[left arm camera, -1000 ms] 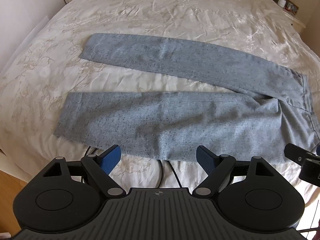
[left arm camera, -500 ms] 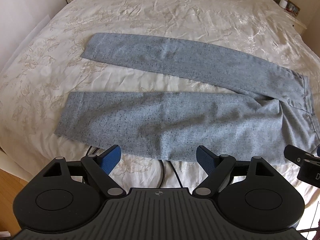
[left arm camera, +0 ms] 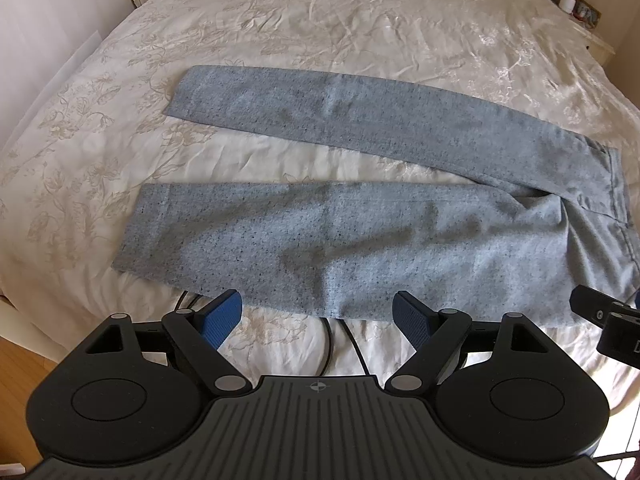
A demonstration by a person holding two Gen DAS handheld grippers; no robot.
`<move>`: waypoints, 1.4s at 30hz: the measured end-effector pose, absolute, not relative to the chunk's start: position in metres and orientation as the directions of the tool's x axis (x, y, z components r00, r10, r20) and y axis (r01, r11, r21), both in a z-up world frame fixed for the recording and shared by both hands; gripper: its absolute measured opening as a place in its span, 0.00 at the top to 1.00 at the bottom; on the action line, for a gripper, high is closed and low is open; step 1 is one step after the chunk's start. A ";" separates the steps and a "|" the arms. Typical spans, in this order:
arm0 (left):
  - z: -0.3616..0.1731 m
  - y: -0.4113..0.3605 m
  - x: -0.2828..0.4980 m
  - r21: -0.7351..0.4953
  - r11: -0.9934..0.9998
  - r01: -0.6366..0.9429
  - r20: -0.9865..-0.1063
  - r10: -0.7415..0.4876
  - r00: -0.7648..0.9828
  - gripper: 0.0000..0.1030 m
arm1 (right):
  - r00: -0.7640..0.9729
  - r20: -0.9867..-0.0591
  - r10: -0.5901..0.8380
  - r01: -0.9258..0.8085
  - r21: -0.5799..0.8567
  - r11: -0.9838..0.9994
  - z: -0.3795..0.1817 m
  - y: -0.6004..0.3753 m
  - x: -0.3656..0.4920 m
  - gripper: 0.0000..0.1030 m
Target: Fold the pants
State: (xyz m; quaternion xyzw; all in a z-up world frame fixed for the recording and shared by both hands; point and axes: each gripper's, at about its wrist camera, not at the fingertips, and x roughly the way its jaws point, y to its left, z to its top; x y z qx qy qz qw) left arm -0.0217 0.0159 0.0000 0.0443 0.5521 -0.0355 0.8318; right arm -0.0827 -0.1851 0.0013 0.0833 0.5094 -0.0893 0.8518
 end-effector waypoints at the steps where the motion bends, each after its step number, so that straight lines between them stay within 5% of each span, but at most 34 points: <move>1: 0.000 0.016 -0.022 0.034 0.994 0.107 -0.922 -0.010 0.387 0.20 | 0.465 -0.883 -0.067 0.237 0.051 0.970 0.001 -0.185 -0.083 0.00; 25: 0.007 0.022 -0.034 0.081 0.994 0.074 -0.904 0.042 0.425 0.20 | 0.528 -0.847 -0.062 0.238 0.078 0.968 0.008 -0.181 -0.097 0.00; 31: 0.013 0.027 -0.040 0.082 0.994 0.075 -0.895 0.040 0.445 0.29 | 0.527 -0.831 -0.180 0.280 -0.030 0.960 0.012 -0.172 -0.100 0.00; 35: 0.015 0.027 -0.040 0.083 0.991 0.104 -0.895 0.028 0.445 0.29 | 0.570 -0.814 -0.116 0.271 0.053 0.961 0.013 -0.172 -0.103 0.00; 39: 0.007 0.024 -0.035 0.091 0.985 0.143 -0.902 0.020 0.431 0.30 | 0.548 -0.833 -0.076 0.281 0.098 0.955 0.005 -0.175 -0.095 0.14; 42: -0.005 0.022 -0.026 0.091 0.978 0.188 -0.911 0.005 0.413 0.33 | 0.516 -0.852 -0.091 0.308 0.086 0.947 -0.004 -0.177 -0.087 0.15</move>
